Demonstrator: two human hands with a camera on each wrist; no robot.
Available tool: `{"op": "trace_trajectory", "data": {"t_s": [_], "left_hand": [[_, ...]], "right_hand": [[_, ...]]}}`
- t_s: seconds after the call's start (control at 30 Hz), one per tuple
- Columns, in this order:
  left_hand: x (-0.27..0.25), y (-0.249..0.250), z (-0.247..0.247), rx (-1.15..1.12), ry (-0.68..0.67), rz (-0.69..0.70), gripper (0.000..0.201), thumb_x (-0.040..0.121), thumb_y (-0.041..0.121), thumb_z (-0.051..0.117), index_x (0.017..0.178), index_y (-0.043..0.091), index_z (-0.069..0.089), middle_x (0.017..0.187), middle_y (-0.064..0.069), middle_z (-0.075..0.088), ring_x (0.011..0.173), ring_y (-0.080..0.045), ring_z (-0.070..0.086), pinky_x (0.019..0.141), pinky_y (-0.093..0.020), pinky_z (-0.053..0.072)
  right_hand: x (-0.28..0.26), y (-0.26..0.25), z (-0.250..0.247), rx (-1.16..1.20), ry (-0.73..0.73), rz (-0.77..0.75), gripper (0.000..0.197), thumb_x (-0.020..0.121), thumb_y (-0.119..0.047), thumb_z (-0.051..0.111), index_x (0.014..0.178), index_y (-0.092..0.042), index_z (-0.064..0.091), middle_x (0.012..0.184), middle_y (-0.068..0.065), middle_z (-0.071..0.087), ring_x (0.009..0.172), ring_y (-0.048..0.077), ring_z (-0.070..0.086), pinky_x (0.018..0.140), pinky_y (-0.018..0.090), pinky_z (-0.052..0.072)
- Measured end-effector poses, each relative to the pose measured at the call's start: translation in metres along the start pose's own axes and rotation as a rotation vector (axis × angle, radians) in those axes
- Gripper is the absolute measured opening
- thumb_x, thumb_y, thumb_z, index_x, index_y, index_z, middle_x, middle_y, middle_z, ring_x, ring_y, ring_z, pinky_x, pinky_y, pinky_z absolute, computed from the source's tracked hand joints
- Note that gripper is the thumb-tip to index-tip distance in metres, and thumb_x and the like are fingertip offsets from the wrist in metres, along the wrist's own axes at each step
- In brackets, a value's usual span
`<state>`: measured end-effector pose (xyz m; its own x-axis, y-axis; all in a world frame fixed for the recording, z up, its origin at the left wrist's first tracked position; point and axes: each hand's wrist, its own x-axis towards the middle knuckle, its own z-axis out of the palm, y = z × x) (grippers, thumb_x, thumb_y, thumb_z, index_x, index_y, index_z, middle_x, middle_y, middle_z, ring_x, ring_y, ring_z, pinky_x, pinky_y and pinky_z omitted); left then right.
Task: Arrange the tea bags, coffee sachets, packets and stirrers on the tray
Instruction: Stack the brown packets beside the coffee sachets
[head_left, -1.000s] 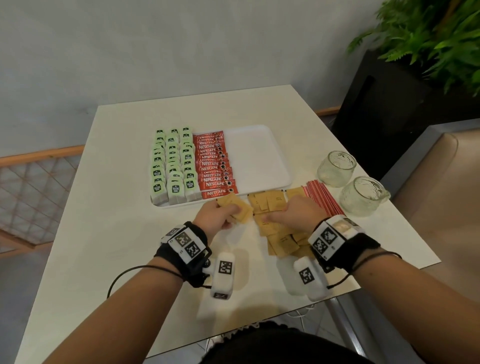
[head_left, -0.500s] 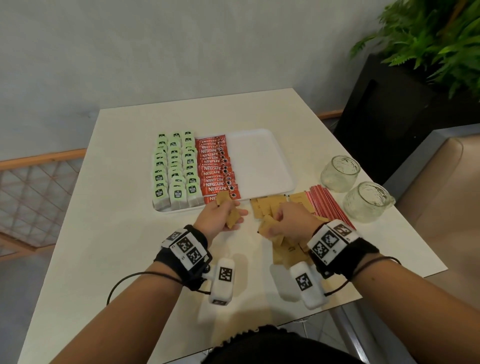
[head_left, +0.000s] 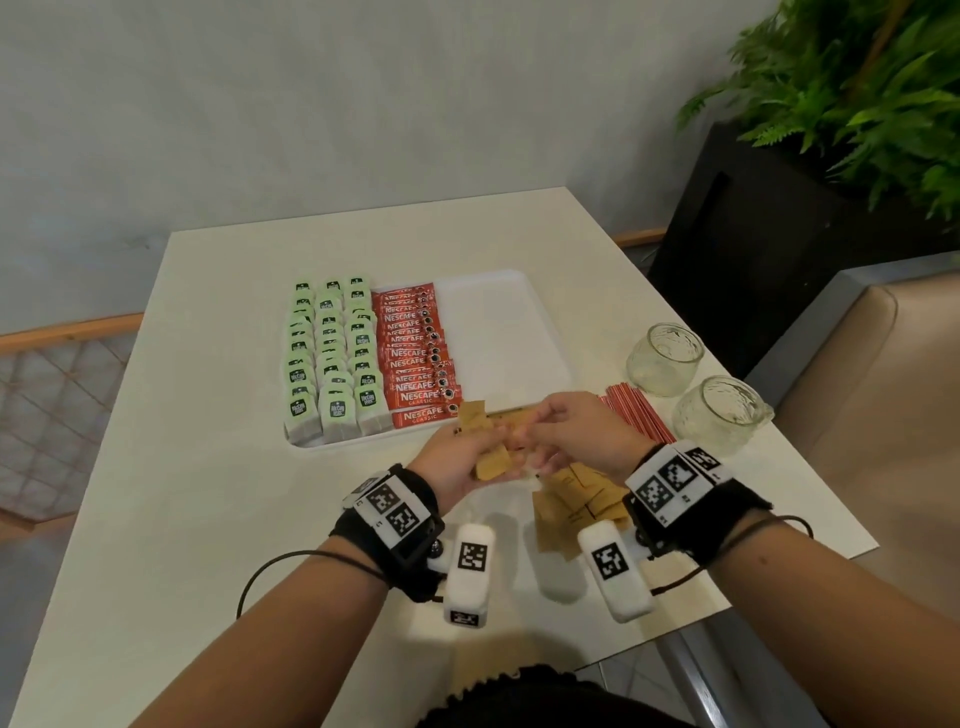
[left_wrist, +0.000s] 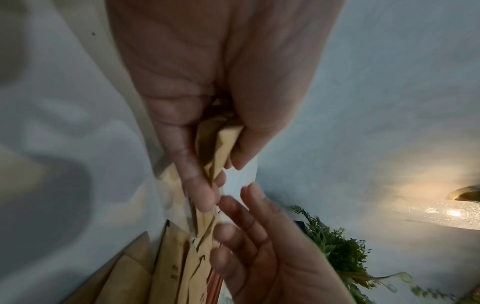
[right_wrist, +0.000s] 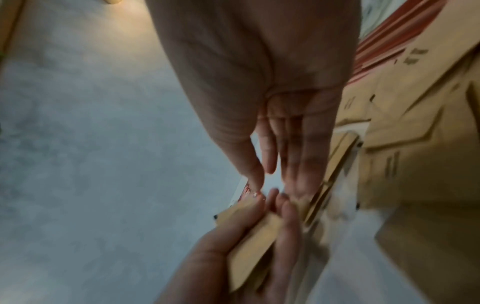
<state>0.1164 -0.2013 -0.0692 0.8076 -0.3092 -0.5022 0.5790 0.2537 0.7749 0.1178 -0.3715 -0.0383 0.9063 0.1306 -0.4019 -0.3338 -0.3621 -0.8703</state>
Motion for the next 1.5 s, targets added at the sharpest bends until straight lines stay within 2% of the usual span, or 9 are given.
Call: {"op": "trace_trajectory", "data": {"t_s": [0.1,0.2,0.3,0.4,0.63,0.9,1.13,1.23,1.5], "left_hand": [[0.002,0.000,-0.007,0.026,0.059,-0.034,0.017,0.096,0.011,0.058,0.112,0.007,0.060,0.077,-0.009,0.072,0.072,-0.022,0.072,0.058,-0.033,0.060],[0.000,0.004,-0.012,0.024,0.060,-0.066,0.015,0.094,0.014,0.062,0.107,0.008,0.063,0.079,-0.008,0.072,0.075,-0.023,0.072,0.059,-0.033,0.060],[-0.002,0.008,-0.014,0.035,0.001,-0.088,0.012,0.089,-0.001,0.062,0.100,0.004,0.064,0.087,-0.011,0.073,0.083,-0.028,0.072,0.067,-0.035,0.062],[-0.003,0.010,-0.015,0.085,-0.036,-0.090,0.018,0.088,-0.010,0.056,0.098,0.001,0.065,0.095,-0.016,0.073,0.087,-0.030,0.072,0.069,-0.033,0.062],[-0.003,0.008,-0.015,0.242,0.023,-0.091,0.027,0.088,0.003,0.063,0.110,0.017,0.063,0.101,-0.012,0.075,0.081,-0.023,0.072,0.055,-0.026,0.054],[-0.003,0.010,-0.014,0.242,0.053,-0.059,0.021,0.083,0.001,0.072,0.104,0.006,0.069,0.100,-0.012,0.074,0.088,-0.023,0.072,0.072,-0.031,0.061],[-0.002,0.005,-0.013,0.213,0.145,0.012,0.020,0.086,0.001,0.069,0.106,0.007,0.067,0.092,-0.011,0.070,0.083,-0.024,0.070,0.076,-0.035,0.060],[-0.001,0.004,-0.006,0.166,0.183,0.044,0.019,0.089,0.006,0.068,0.107,0.002,0.067,0.091,-0.012,0.070,0.082,-0.024,0.070,0.076,-0.035,0.061],[0.000,0.008,0.016,-0.023,0.209,0.151,0.026,0.089,0.008,0.068,0.113,-0.002,0.066,0.091,-0.014,0.073,0.076,-0.021,0.072,0.068,-0.030,0.060]], "right_hand": [[0.017,0.008,-0.020,-0.517,0.203,-0.014,0.035,0.077,-0.026,0.078,0.106,-0.014,0.064,0.104,0.001,0.065,0.092,0.016,0.062,0.078,0.032,0.053],[0.029,0.013,-0.023,-0.746,0.149,0.006,0.058,0.072,-0.035,0.082,0.121,-0.016,0.058,0.118,0.001,0.056,0.105,0.017,0.056,0.080,0.027,0.046],[0.033,0.018,-0.019,-0.747,0.124,-0.007,0.064,0.069,-0.035,0.084,0.124,-0.018,0.054,0.121,0.000,0.051,0.108,0.017,0.054,0.085,0.028,0.047],[0.033,0.018,-0.020,-0.753,0.098,0.006,0.064,0.063,-0.044,0.087,0.114,-0.023,0.055,0.104,-0.007,0.053,0.095,0.011,0.054,0.070,0.024,0.043],[0.032,0.011,-0.020,-0.786,0.054,-0.062,0.061,0.063,-0.046,0.086,0.116,-0.029,0.061,0.089,-0.015,0.052,0.086,0.008,0.055,0.072,0.025,0.045],[0.033,0.003,-0.013,-0.936,-0.022,-0.051,0.057,0.060,-0.050,0.085,0.105,-0.026,0.059,0.098,-0.010,0.057,0.091,0.011,0.057,0.072,0.028,0.048],[0.028,0.007,-0.023,-0.697,-0.090,-0.147,0.016,0.088,-0.025,0.064,0.091,-0.010,0.060,0.086,0.001,0.058,0.078,0.016,0.055,0.060,0.023,0.038],[0.028,-0.001,-0.032,-0.494,-0.037,-0.138,0.018,0.088,-0.026,0.066,0.080,-0.012,0.058,0.074,-0.003,0.058,0.068,0.012,0.054,0.060,0.026,0.039],[0.042,-0.025,-0.023,0.098,0.063,-0.121,0.021,0.086,-0.013,0.071,0.099,0.001,0.065,0.096,0.013,0.072,0.075,0.023,0.066,0.065,0.031,0.057]]}}
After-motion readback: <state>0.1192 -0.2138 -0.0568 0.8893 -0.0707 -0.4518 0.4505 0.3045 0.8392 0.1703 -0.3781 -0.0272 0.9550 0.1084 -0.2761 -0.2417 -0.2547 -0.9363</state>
